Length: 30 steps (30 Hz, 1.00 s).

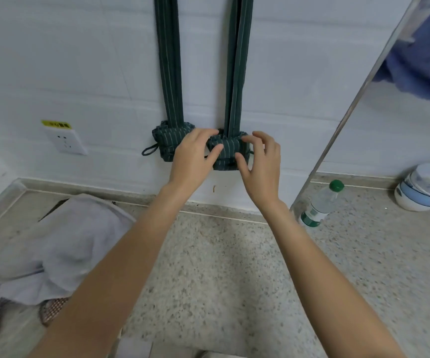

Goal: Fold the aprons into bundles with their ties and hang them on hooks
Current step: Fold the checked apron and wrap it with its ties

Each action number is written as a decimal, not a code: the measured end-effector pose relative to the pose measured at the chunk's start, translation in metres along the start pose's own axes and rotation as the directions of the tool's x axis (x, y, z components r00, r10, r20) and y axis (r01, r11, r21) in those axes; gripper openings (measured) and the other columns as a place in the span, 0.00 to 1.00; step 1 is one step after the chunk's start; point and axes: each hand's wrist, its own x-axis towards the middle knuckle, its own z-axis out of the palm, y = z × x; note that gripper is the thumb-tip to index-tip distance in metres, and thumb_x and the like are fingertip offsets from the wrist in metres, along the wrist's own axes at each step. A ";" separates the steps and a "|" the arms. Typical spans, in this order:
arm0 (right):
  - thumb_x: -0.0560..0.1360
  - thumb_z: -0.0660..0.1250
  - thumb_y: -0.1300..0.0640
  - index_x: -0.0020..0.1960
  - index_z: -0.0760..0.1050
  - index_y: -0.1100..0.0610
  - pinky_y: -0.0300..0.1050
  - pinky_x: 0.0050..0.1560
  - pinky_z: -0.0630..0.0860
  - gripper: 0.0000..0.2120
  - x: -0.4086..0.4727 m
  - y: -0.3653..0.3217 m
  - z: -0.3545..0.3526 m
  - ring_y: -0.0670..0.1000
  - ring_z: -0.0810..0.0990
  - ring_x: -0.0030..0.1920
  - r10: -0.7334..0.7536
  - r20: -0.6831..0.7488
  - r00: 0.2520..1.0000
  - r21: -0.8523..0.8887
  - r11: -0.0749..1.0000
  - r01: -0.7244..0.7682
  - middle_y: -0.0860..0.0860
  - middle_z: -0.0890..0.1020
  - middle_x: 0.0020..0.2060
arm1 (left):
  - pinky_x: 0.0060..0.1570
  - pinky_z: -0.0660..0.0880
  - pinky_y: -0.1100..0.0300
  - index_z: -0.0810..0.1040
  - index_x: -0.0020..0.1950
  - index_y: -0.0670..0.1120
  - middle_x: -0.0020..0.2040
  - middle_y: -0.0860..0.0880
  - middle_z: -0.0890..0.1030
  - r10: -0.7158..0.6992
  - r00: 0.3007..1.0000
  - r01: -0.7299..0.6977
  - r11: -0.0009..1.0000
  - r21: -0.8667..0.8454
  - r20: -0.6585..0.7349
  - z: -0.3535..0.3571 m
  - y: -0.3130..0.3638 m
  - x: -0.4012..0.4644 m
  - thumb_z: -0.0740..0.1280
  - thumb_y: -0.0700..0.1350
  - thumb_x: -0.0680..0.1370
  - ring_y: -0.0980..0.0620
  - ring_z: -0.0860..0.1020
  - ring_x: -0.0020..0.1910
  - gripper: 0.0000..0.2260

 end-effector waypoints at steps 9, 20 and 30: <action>0.78 0.61 0.56 0.51 0.76 0.57 0.47 0.34 0.73 0.07 -0.103 -0.046 0.016 0.52 0.78 0.36 -0.425 0.255 0.868 0.198 0.902 0.383 0.50 0.80 0.37 | 0.36 0.75 0.61 0.79 0.55 0.48 0.44 0.53 0.81 -0.131 0.984 0.153 0.970 0.189 -0.122 -0.064 -0.022 -0.170 0.61 0.46 0.78 0.56 0.77 0.41 0.10; 0.70 0.68 0.39 0.74 0.55 0.50 0.54 0.69 0.60 0.39 -0.174 -0.137 0.183 0.59 0.59 0.71 -0.084 0.918 0.388 0.177 0.961 -0.211 0.56 0.59 0.72 | 0.58 0.71 0.50 0.72 0.65 0.44 0.60 0.44 0.75 -0.860 0.498 0.860 0.473 0.193 -0.110 -0.160 -0.189 -0.317 0.70 0.46 0.73 0.46 0.73 0.61 0.21; 0.68 0.73 0.44 0.73 0.35 0.37 0.59 0.59 0.71 0.52 -0.168 -0.182 0.309 0.62 0.60 0.70 -0.062 0.946 0.318 -0.011 0.975 0.224 0.58 0.44 0.75 | 0.72 0.50 0.42 0.47 0.76 0.58 0.77 0.49 0.47 -0.721 0.584 0.498 0.682 0.536 0.373 -0.177 -0.337 -0.282 0.73 0.61 0.66 0.46 0.47 0.75 0.47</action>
